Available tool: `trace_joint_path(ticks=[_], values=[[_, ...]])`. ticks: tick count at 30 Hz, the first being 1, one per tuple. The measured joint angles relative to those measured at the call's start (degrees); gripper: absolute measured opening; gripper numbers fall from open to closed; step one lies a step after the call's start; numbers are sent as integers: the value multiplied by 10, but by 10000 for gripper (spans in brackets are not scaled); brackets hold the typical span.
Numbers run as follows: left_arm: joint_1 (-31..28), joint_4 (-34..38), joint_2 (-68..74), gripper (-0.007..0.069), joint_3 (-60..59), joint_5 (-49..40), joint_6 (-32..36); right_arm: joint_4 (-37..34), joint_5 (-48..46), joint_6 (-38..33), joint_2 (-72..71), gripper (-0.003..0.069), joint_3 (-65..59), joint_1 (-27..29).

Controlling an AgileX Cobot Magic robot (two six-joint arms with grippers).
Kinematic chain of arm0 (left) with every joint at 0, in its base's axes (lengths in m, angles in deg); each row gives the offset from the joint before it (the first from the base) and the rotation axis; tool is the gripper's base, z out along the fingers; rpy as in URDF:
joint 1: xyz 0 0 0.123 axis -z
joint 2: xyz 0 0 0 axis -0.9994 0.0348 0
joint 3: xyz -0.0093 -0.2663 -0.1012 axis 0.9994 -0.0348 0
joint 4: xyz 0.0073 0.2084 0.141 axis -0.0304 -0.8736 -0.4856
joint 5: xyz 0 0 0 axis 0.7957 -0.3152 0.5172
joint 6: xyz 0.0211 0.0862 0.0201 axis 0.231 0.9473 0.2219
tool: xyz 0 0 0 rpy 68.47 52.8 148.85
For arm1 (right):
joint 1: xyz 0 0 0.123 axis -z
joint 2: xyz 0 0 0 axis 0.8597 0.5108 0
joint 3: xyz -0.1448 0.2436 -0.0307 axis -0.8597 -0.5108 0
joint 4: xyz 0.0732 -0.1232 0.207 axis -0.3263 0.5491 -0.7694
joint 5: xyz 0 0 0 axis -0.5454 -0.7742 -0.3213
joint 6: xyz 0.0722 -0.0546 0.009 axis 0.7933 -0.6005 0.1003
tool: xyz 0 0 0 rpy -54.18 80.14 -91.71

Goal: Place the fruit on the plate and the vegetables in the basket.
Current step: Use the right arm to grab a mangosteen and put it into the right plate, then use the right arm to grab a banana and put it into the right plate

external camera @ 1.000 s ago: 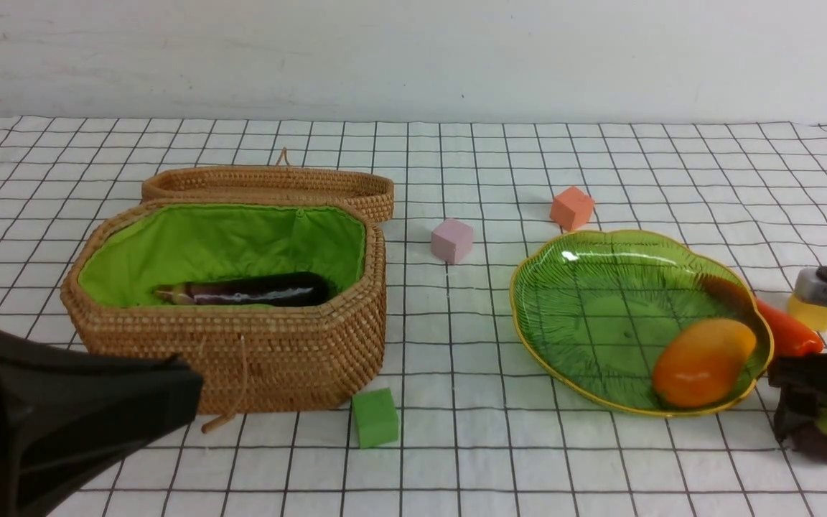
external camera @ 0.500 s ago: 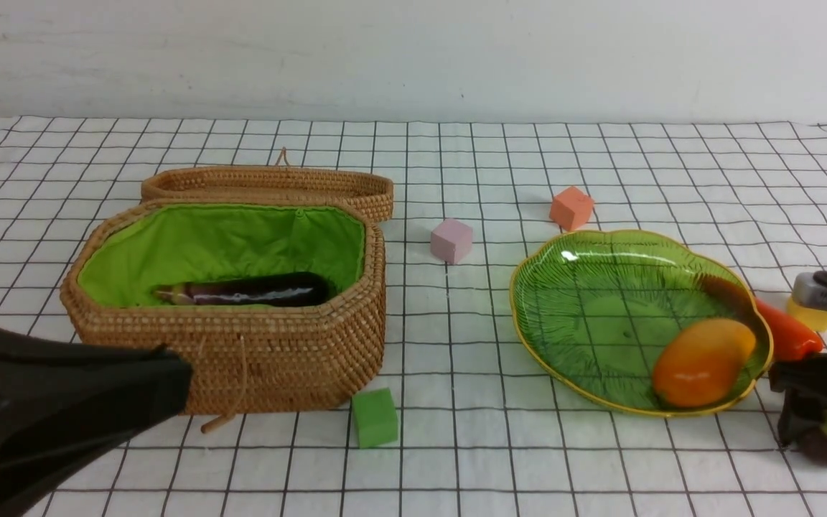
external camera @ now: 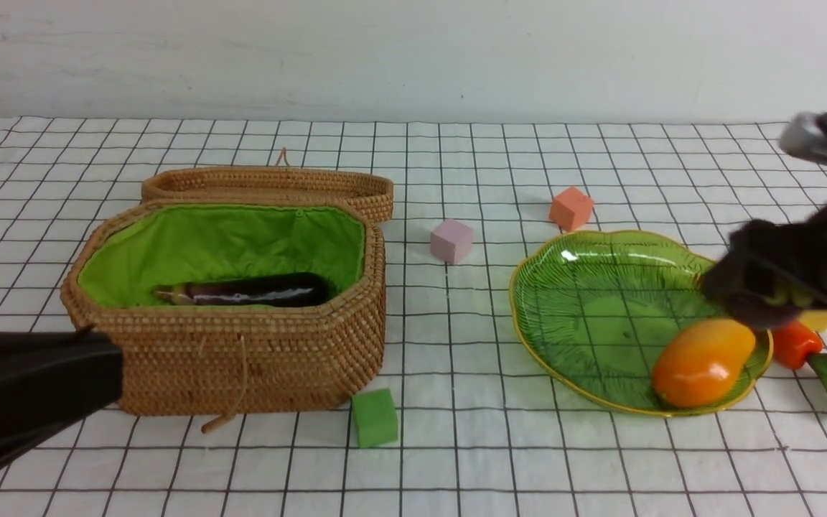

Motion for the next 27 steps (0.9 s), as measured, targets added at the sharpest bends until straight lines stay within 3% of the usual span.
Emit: trace_joint_path(ticks=[4, 7, 9, 13, 17, 23, 27], values=[[0, 11, 0, -13, 0, -3, 0, -39, 77, -66, 74, 580, 35, -54], [0, 21, 0, -13, 0, -7, 0, -43, 97, -96, 135, 580, 60, -64], [0, 26, 0, -13, 0, -9, 0, -43, 100, -104, 166, 585, 69, -65], [0, 32, 0, -13, 0, -10, 0, -41, 99, -109, 192, 668, 71, -65], [0, 39, 0, -13, 0, -10, 0, -36, 88, -110, 176, 676, 74, -65], [0, 44, 0, -13, 0, -11, 0, 4, 43, -103, 102, 587, 74, -60], [0, 66, 0, -13, 0, -16, 2, 77, -11, -22, 25, 426, 75, -8]])
